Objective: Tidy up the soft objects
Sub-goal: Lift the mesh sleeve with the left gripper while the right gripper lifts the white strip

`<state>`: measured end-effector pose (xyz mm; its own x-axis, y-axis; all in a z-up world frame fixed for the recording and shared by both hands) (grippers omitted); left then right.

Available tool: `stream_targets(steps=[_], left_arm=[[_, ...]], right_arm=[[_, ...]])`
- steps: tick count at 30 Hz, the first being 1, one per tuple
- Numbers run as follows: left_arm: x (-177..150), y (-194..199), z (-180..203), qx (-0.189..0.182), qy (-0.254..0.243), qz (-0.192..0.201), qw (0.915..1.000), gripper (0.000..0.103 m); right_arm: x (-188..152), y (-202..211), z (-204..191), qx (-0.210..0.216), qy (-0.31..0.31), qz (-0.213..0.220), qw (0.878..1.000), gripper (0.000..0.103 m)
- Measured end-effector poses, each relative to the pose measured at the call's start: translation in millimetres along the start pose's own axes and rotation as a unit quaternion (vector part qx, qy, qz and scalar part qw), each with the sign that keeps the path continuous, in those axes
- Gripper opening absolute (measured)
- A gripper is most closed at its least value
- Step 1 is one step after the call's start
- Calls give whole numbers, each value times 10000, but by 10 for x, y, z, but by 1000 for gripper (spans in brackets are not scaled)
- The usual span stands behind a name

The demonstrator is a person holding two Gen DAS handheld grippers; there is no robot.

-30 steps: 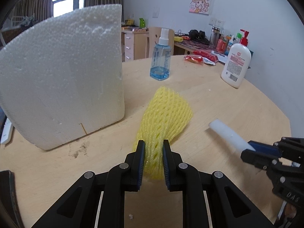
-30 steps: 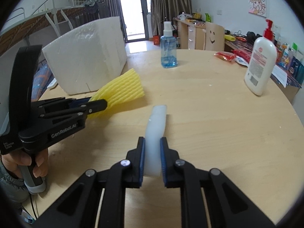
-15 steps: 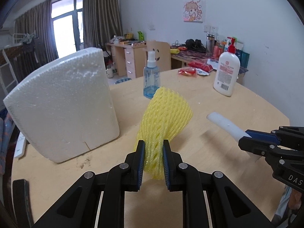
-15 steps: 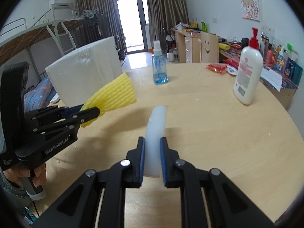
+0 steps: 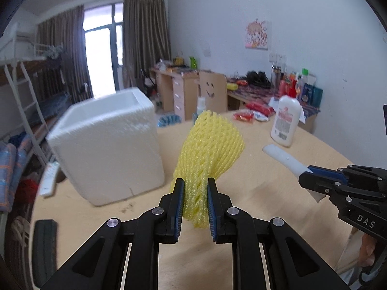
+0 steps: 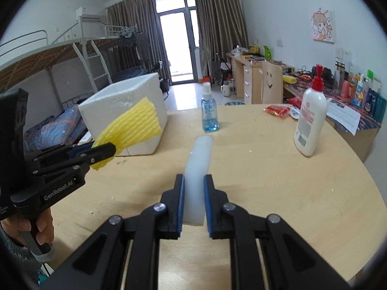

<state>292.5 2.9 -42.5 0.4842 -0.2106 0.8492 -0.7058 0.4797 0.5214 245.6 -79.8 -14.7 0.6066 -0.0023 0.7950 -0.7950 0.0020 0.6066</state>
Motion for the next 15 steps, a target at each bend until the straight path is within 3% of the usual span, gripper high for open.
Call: stream_targets(steps=[11,15], left_arm=[[28,458,-173,755,68,515,9958,19],[16,558,-219,841,210,605,9944,19]], right_arm=[[182,143,-176,421,202,351,9983,19],[240,169,-262,560,326,433,9970,19]])
Point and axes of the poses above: each gripper's, at about its wrist camera, not at the fingertips, and y roughly against the way its jaws point, z to its right, x to its top, the point moved 10 cm from there along -y, roughly the way its jaws point, and after that the axes turned 11 degrees about -x, right-handed, at the moved point
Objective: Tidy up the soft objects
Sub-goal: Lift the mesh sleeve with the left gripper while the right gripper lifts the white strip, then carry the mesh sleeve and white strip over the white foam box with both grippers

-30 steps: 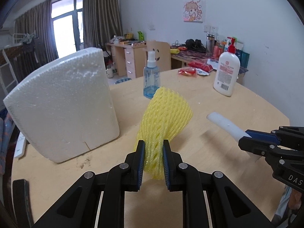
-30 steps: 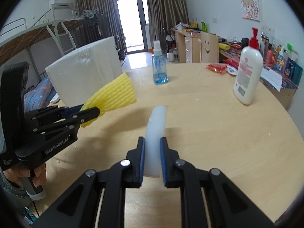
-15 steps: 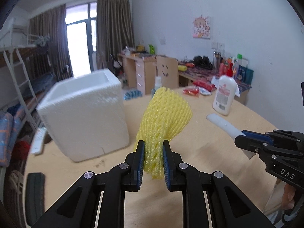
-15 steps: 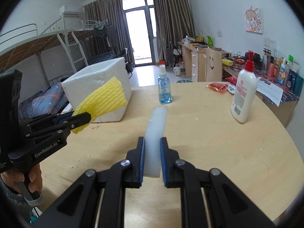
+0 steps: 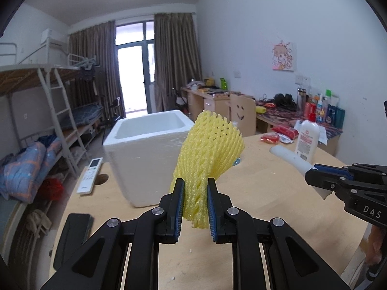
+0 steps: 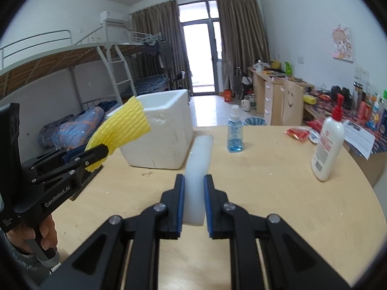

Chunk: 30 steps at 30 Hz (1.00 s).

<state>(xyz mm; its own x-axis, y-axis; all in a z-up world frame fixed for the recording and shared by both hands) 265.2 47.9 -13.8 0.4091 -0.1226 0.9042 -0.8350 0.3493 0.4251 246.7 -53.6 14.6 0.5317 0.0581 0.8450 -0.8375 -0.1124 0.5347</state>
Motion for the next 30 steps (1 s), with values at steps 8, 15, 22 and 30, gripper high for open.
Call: stream_targets(steps=[8,15,22,30], left_arm=[[-22,212,-100,345,153,137,9992,19],[-113,461,-198,554,411,304,9972,19],[-168,661,-289,795,593,451,9940,19],[-274,803,-331,988,635,490,9919,19]], right_arm=[[109,84,-211,307,266,212,9990,19],[187,153,-421,594,496,368,9963,19],[211,182,-596,850,689,453,9930,19],[194,199,-761,1110,844,517,9889,19]])
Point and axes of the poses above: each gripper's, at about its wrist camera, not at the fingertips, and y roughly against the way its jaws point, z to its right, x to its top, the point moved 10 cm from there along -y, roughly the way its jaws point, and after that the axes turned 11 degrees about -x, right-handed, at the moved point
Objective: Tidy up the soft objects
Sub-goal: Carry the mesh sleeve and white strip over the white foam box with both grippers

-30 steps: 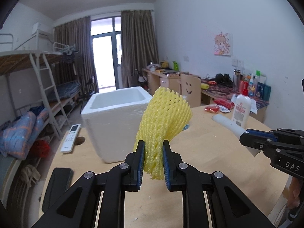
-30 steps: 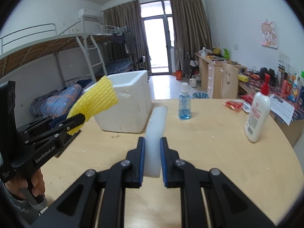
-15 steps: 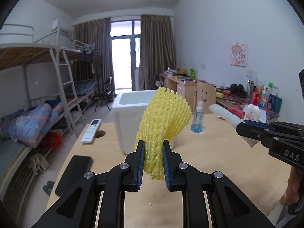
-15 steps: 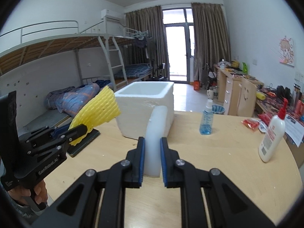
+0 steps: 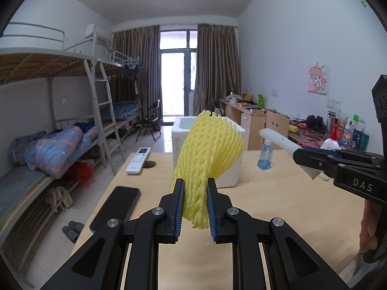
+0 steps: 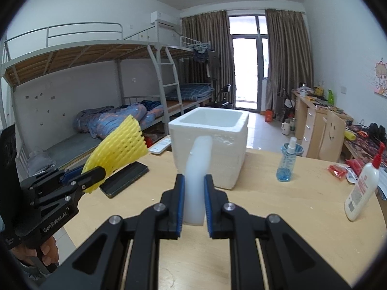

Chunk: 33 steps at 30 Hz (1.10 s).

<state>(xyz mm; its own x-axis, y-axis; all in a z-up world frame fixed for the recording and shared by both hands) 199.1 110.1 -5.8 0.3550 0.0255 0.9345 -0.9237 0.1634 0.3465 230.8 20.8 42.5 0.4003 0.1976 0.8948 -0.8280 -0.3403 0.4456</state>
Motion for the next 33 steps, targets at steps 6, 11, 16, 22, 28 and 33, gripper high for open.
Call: stream_targets(steps=[6,11,16,22,28,33], left_arm=[[-68,45,-67,97,113,-37,9999,19],[-127,11,-72,99,223,-105,9996,19],[-141,-46,-26,33,248,-129,9996,19],[-89,-93,-19,-57,223,-143,9996,19],[78,-30,26,-92,76,-20,9999,19],[223,-51,76,-226,22,12,9997,19]], right_arm=[[-21,-18,-65,187,35,48,9998,19],[-72,-65,-78,227,39,-5,9997,19],[-103,-111,-7,168,27,-74,9998,19],[-75,-104,62,66,-83,-68,9999,19],[-9,-53,116,2,-137,-22,9999,19],[106,10,136,-21,-124,46,9999,19]])
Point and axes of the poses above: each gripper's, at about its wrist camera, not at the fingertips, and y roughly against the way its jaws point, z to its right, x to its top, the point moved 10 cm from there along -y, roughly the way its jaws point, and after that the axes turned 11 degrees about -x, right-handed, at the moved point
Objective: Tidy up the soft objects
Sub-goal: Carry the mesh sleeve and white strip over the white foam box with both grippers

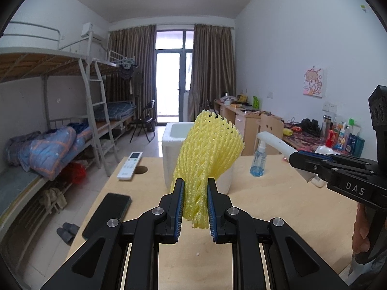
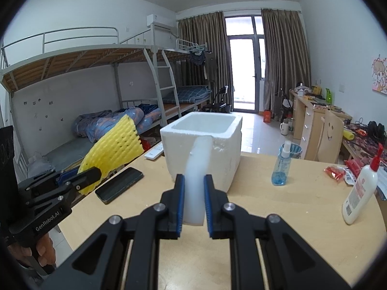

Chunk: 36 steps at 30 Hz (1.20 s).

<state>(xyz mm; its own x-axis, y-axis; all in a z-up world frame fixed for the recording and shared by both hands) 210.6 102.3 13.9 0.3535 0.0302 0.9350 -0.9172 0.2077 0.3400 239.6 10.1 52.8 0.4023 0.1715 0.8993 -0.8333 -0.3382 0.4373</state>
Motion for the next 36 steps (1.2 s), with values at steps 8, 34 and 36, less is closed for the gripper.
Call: stream_targets(steps=[8,34,36], left_arm=[[241,-5,9,-35,-159,93,9998,19],[775,-496,-200,-123,-30,161,9998,19],[788,-570,-252,-104,-4,118,9999,19]], right_arm=[[280,98,-4,-28,92,222,9997,19],[809,-303,-47,-238,264,401,9986,19],[826,-359,-46,-291,303,415,9983,19]])
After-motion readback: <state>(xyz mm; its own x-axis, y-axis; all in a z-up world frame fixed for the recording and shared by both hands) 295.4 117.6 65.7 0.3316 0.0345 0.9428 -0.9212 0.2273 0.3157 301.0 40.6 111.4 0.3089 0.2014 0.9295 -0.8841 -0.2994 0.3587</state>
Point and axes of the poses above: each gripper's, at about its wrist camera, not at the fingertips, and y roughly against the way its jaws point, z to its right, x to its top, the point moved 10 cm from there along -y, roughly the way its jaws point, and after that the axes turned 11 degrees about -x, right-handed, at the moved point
